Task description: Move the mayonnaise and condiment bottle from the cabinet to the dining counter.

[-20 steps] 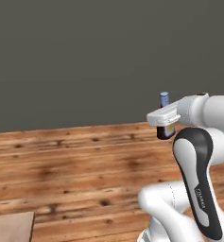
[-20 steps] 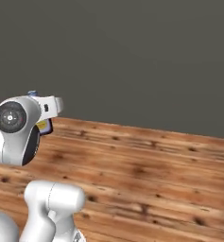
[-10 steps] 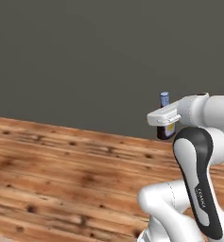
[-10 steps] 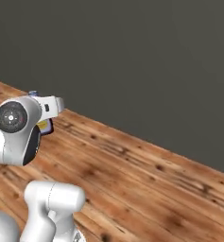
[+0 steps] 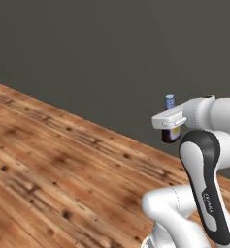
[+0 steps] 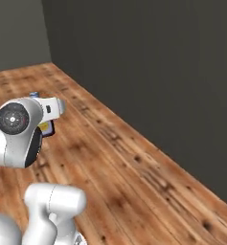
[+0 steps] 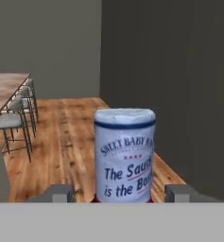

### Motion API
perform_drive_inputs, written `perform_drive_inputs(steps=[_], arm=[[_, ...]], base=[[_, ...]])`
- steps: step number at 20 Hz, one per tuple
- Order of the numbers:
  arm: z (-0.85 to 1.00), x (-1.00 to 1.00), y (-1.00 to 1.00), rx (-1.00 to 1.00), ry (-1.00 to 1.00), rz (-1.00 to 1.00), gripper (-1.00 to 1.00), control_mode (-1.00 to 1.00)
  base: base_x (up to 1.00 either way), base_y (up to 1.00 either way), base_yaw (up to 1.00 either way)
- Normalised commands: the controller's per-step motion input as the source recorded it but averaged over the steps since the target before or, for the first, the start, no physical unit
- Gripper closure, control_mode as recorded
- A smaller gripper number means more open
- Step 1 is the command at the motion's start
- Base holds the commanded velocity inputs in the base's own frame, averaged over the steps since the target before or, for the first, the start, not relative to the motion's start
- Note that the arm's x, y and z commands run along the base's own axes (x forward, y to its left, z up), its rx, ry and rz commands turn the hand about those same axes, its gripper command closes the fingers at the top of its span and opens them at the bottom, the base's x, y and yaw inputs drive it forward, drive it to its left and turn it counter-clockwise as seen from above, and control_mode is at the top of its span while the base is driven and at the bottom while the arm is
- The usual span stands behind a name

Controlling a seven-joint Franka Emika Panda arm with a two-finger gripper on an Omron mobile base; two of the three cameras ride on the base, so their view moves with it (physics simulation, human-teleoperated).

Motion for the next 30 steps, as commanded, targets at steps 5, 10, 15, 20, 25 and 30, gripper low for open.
perform_drive_inputs(steps=[5,10,15,20,25,30], arm=[[0.0,0.0,0.0,0.0,0.0,0.0,1.0,1.0],[0.0,0.0,0.0,0.0,0.0,0.0,1.0,1.0],[0.0,0.0,0.0,0.0,0.0,0.0,1.0,1.0],[0.0,0.0,0.0,0.0,0.0,0.0,1.0,1.0],[0.0,0.0,0.0,0.0,0.0,0.0,1.0,1.0],[0.0,0.0,0.0,0.0,0.0,0.0,1.0,1.0]], base=[[1.0,0.0,0.56],[1.0,0.0,0.54],[1.0,0.0,0.53],[1.0,0.0,0.53],[1.0,-0.01,0.56],[1.0,-0.12,0.52]])
